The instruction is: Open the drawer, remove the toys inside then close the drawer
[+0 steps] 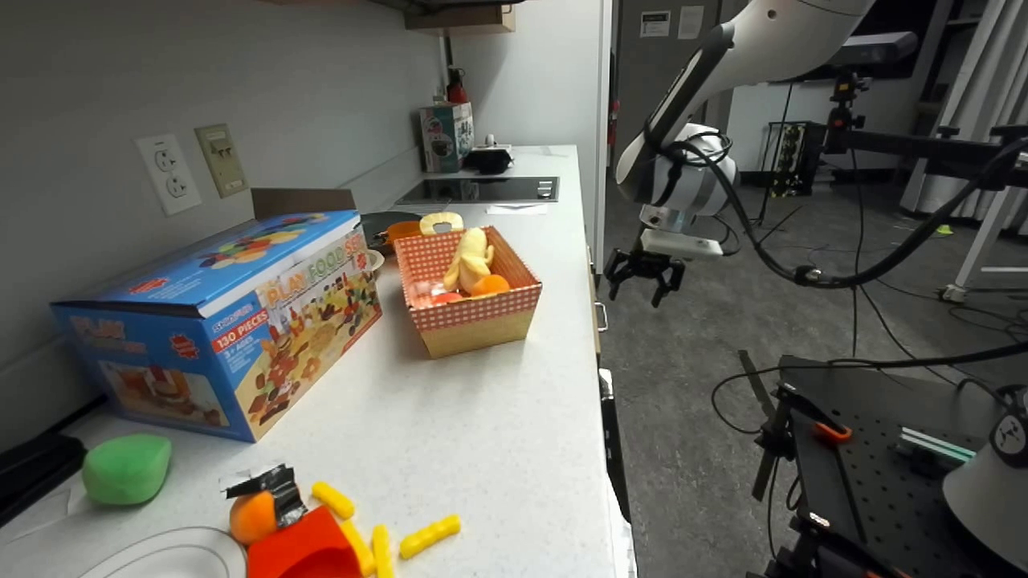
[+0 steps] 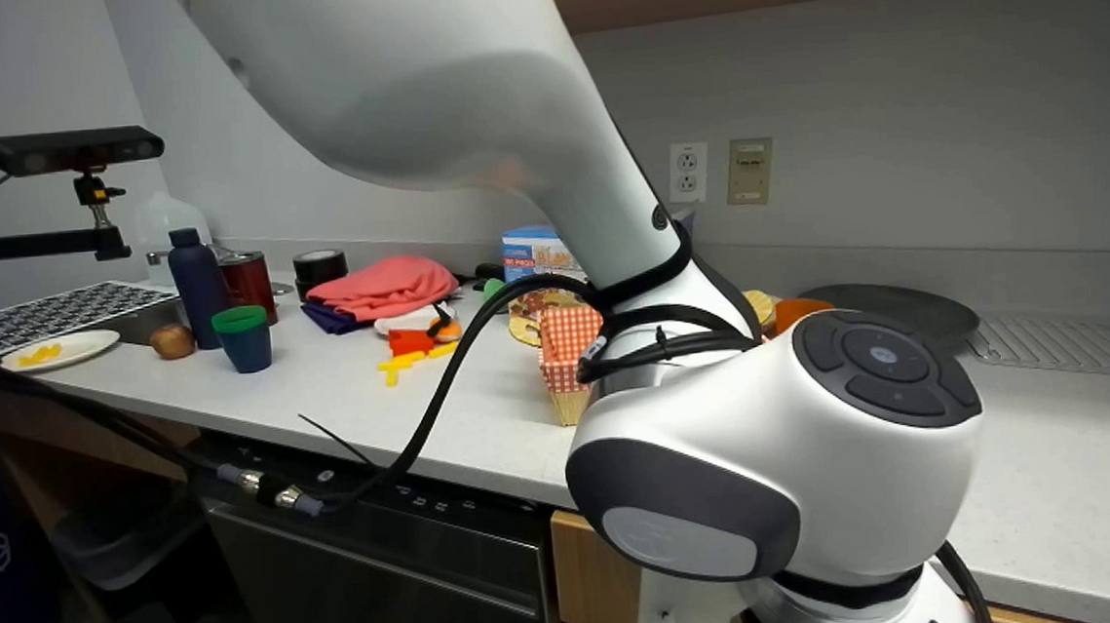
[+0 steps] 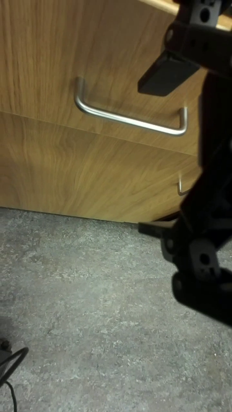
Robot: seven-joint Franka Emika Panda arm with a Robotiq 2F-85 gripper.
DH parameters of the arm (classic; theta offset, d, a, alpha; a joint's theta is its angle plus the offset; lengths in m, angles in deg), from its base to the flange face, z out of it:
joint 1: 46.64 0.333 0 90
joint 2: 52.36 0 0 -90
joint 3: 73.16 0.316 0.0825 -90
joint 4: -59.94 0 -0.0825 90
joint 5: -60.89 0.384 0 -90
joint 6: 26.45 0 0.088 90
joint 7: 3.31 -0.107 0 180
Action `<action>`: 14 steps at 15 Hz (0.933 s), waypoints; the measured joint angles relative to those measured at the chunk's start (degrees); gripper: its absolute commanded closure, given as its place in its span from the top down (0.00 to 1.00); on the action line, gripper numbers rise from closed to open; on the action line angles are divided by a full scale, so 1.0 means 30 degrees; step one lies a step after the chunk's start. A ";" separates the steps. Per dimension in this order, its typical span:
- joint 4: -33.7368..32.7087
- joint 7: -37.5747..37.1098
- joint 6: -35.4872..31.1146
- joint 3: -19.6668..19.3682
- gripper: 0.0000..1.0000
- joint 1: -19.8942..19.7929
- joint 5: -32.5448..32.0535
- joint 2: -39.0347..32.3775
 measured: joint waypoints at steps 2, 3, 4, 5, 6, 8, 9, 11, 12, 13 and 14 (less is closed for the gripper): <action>-0.0187 0.0384 0.0045 0.0213 1.00 -0.0067 0.0571 -0.0246; -0.0327 0.0595 0.0070 0.0277 1.00 -0.0129 0.0833 -0.0453; -0.0493 0.0768 0.0105 0.0314 1.00 -0.0211 0.1037 -0.0704; -0.0676 0.0906 0.0160 0.0342 1.00 -0.0316 0.1202 -0.0997; -0.0888 0.1064 0.0226 0.0366 1.00 -0.0429 0.1351 -0.1313; -0.1358 0.1371 0.0499 0.0400 1.00 -0.0664 0.1548 -0.1940; -0.1601 0.1519 0.0626 0.0420 1.00 -0.0764 0.1630 -0.2207; -0.2084 0.1736 0.0832 0.0450 1.00 -0.0925 0.1680 -0.2610; -0.2292 0.1792 0.0849 0.0464 1.00 -0.0977 0.1681 -0.2722; -0.2477 0.1840 0.0850 0.0487 1.00 -0.1020 0.1682 -0.2794; -0.2626 0.1872 0.0851 0.0523 1.00 -0.1060 0.1687 -0.2831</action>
